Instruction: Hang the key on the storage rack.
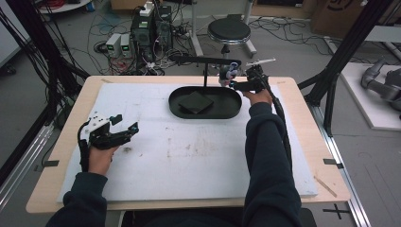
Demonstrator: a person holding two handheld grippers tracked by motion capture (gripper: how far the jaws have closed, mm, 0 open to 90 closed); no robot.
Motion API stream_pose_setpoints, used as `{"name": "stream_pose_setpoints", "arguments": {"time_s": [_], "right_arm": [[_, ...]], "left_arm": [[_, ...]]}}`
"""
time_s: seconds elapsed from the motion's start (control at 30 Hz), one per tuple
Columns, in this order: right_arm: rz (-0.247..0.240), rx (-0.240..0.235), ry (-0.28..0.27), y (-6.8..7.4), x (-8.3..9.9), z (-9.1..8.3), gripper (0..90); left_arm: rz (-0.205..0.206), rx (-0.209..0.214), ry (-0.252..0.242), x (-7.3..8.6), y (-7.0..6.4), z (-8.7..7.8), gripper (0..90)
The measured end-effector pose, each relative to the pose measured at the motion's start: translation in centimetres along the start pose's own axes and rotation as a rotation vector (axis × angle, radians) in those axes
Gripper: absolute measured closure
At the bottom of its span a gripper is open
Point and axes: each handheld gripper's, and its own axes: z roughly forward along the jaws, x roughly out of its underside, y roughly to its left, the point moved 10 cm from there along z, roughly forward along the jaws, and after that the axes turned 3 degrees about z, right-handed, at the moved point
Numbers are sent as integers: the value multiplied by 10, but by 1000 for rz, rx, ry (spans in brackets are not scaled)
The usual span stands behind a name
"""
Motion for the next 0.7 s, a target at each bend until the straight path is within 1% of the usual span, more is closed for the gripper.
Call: {"name": "stream_pose_setpoints", "arguments": {"time_s": [0.1, 0.17, 0.23, 0.33, 0.37, 0.4, 0.43, 0.5, 0.53, 0.57, 0.6, 0.63, 0.7], "right_arm": [[-13, -35, -26, 0, -3, -15, 195], [-37, -88, -33, 4, -4, -26, 195], [-73, -114, -31, 7, -3, -40, 196], [-132, -137, -17, 12, 1, -61, 196], [-151, -139, -27, 14, 3, -69, 197], [-168, -133, -67, 16, 4, -77, 202], [-171, -128, -104, 17, 7, -86, 202], [-169, -135, -122, 18, 19, -98, 202], [-171, -133, -107, 17, 28, -102, 202], [-177, -129, -122, 17, 36, -107, 201], [-179, -124, -112, 17, 45, -110, 202], [-183, -117, -124, 17, 54, -114, 202], [-175, -113, -125, 16, 73, -118, 202]], "left_arm": [[-1, 3, -2, 0, 0, 0, 236], [-4, 4, 1, 0, 0, 0, 236], [-6, 7, 0, 0, 1, 0, 236], [-13, 5, -6, 0, 1, 0, 237], [-14, 3, -7, -1, 1, 0, 236], [-17, 2, -9, -1, 1, 0, 237], [-18, 4, -8, -1, 2, -1, 236], [-22, -1, -14, -1, 3, -1, 236], [-24, 1, -14, -1, 3, -1, 236], [-25, -1, -15, -2, 3, -1, 237], [-25, -2, -15, -2, 3, 0, 236], [-24, 1, -14, -1, 2, 0, 236], [-24, 5, -15, -2, 1, 0, 236]]}}
